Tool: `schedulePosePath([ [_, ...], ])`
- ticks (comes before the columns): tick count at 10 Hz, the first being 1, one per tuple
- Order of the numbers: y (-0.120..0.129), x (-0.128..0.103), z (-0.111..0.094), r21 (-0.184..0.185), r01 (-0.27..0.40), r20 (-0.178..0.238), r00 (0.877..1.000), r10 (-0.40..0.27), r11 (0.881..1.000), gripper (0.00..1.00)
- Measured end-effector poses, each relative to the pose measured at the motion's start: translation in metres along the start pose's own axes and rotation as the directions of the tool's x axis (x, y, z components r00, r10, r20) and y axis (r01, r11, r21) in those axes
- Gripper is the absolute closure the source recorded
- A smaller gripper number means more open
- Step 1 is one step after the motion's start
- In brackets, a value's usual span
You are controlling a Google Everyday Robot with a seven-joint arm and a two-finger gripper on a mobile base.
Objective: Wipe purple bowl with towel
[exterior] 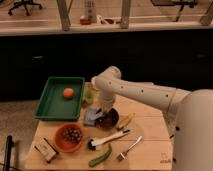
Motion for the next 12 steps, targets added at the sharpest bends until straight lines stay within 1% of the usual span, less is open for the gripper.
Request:
schedulePosePath([
  [2, -0.002, -0.025, -0.005, 0.007, 0.083, 0.008, 0.996, -0.083, 0.996, 1.00],
  [3, 0.002, -0.031, -0.005, 0.006, 0.095, 0.012, 0.995, -0.095, 0.995, 1.00],
  [4, 0.013, -0.036, -0.005, 0.001, 0.097, 0.019, 0.995, -0.097, 0.995, 1.00],
  [5, 0.028, -0.037, -0.003, -0.006, 0.090, 0.029, 0.996, -0.089, 0.996, 1.00],
  [7, 0.053, -0.030, 0.001, -0.021, 0.062, 0.040, 0.997, -0.061, 0.998, 1.00],
  [8, 0.070, -0.023, 0.004, -0.032, 0.031, 0.044, 0.999, -0.030, 0.999, 1.00],
  [10, 0.085, -0.011, 0.006, -0.038, -0.021, 0.039, 0.999, 0.022, 0.999, 1.00],
  [11, 0.090, 0.001, 0.004, -0.037, -0.058, 0.024, 0.998, 0.059, 0.998, 1.00],
  [12, 0.092, 0.009, 0.002, -0.035, -0.076, 0.012, 0.997, 0.076, 0.997, 1.00],
])
